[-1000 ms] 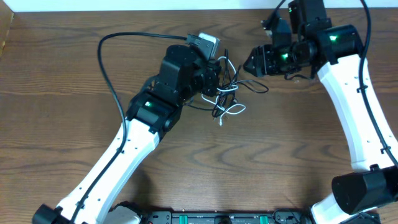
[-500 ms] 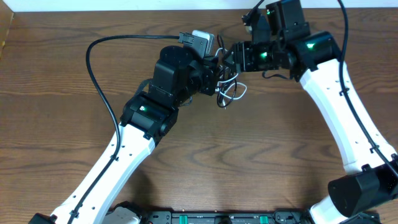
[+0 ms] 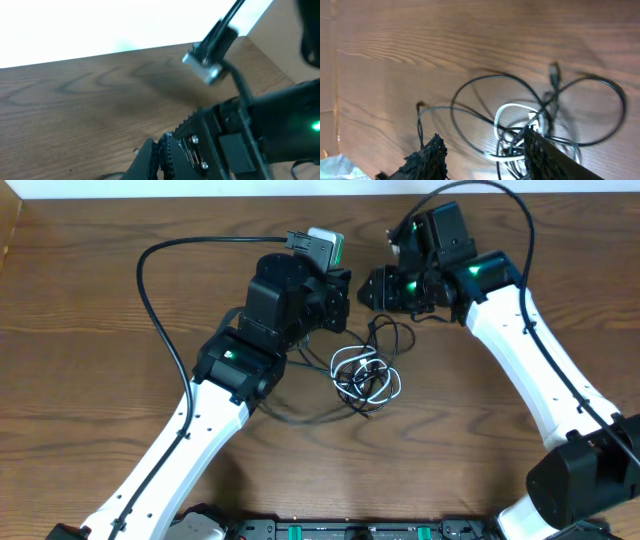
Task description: Untangle cables
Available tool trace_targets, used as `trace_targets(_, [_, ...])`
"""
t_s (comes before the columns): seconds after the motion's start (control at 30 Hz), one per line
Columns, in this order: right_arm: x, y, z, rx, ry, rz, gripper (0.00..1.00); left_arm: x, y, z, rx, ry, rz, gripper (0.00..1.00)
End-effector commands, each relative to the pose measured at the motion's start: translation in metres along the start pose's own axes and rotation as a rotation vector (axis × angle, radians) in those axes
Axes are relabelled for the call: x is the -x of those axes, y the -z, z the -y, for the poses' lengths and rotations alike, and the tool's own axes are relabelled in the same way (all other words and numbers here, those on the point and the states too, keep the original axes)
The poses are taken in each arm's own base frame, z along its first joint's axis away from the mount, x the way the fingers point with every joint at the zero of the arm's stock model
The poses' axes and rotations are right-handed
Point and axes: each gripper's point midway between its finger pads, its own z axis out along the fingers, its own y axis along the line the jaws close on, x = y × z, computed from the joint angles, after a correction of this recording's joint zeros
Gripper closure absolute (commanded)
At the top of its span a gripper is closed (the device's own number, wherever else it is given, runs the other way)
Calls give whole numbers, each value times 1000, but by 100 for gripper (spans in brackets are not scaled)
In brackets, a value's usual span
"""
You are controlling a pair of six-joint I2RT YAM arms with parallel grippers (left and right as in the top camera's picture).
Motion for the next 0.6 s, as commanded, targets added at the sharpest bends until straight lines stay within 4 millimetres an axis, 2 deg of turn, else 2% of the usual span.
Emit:
trace_targets(0.0, [7, 5, 14, -27, -31, 21, 50, 9, 11, 0, 9, 12, 21, 92])
trace_targets(0.13, [14, 12, 27, -18, -44, 30, 47, -22, 11, -8, 41, 28, -106, 92])
trace_targets(0.23, [18, 19, 42, -22, -73, 32, 45, -54, 10, -2, -10, 9, -242, 90])
trace_targets(0.3, [20, 24, 54, -35, -97, 35, 45, -78, 9, 10, -101, -25, -339, 83])
trace_targets(0.4, [22, 29, 66, -47, -115, 36, 44, -105, 5, 24, -235, -112, -440, 64])
trace_targets(0.47, [21, 31, 71, -55, -125, 32, 45, -120, -3, 24, -272, -149, -491, 57])
trace_targets(0.57, [19, 32, 74, -61, -120, 21, 44, -143, -19, 16, -274, -164, -561, 52])
